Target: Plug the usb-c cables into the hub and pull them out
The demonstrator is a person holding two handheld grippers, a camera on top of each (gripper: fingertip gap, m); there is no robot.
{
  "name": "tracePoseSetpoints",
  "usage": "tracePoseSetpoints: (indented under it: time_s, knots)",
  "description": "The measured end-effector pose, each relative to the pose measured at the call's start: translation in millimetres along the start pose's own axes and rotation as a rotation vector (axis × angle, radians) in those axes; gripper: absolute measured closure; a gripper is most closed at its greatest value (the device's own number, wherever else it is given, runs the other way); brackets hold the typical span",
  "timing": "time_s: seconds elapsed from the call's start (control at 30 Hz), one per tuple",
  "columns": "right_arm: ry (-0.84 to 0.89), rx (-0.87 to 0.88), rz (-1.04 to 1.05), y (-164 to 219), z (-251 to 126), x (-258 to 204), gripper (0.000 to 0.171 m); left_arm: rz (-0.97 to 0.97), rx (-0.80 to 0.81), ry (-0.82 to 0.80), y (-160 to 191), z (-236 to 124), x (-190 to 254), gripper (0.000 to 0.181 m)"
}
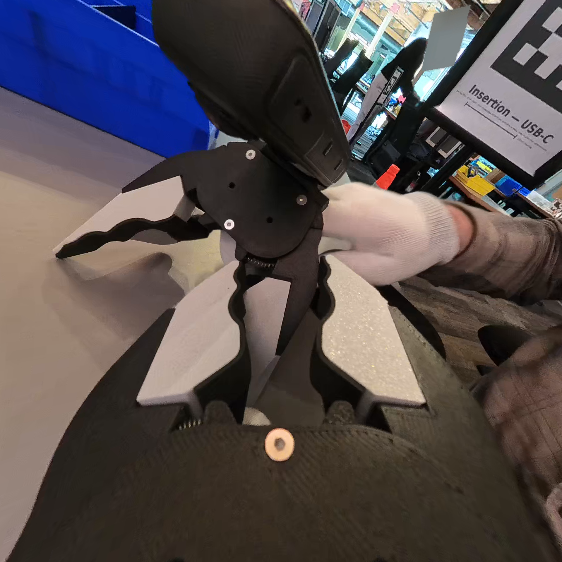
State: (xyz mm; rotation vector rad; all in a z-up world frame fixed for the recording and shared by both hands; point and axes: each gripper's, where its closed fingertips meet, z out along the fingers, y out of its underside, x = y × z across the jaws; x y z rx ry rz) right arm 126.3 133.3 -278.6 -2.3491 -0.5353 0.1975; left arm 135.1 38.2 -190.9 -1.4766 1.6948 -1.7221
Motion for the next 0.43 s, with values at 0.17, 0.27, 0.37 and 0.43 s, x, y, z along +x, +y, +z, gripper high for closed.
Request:
tracePoseSetpoints:
  time_s: [0.17, 0.27, 0.37, 0.43]
  knots:
    - [-0.001, 0.000, 0.000, -1, 0, 0, 0.011, 0.000, 0.020, -0.003, 0, -3, 2, 0.141]
    - [0.003, 0.000, 0.004, -1, 1, 0, 0.012, -0.008, 0.125, -0.029, -8, -18, 4, 0.145]
    - [0.003, 0.000, 0.004, -1, 1, 0, 0.012, -0.040, 0.224, -0.065, -13, -36, 3, 0.142]
    - [0.003, 0.000, 0.004, -1, 1, 0, 0.012, -0.059, 0.253, -0.090, -12, -43, 2, 0.140]
